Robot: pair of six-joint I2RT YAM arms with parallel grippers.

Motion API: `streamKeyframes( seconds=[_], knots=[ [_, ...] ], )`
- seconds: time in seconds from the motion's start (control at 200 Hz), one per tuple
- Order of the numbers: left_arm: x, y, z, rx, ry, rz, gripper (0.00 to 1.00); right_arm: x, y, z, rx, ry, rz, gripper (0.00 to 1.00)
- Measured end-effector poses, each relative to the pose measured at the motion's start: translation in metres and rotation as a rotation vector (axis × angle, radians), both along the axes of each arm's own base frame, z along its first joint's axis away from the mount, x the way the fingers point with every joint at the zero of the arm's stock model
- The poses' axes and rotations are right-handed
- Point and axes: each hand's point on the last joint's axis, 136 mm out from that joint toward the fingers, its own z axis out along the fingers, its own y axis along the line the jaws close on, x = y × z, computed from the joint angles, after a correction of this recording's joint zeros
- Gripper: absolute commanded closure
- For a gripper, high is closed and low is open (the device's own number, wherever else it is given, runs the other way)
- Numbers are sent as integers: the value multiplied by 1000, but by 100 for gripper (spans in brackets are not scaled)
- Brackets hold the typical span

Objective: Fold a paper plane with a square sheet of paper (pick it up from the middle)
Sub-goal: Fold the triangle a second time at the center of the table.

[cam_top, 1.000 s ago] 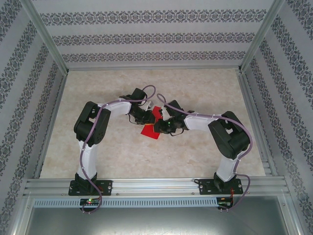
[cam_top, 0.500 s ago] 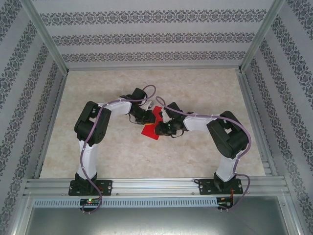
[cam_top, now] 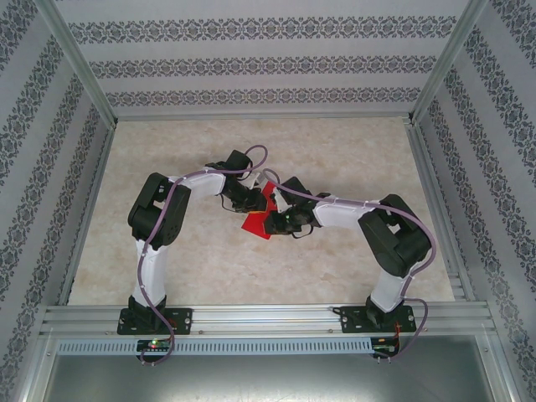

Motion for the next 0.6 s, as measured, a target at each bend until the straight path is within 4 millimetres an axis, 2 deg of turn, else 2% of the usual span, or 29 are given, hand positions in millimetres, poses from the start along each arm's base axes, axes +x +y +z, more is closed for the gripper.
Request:
streamKeyframes(
  seconds=[0.24, 0.45, 0.605],
  knots=[
    [0, -1, 0, -6, 4, -2, 79, 5, 9, 10, 18, -22, 12, 82],
    [0, -2, 0, -8, 5, -4, 79, 4, 8, -6, -8, 9, 12, 83],
    [0, -2, 0, -9, 4, -7, 78, 3, 7, -8, -12, 12, 14, 83]
  ],
)
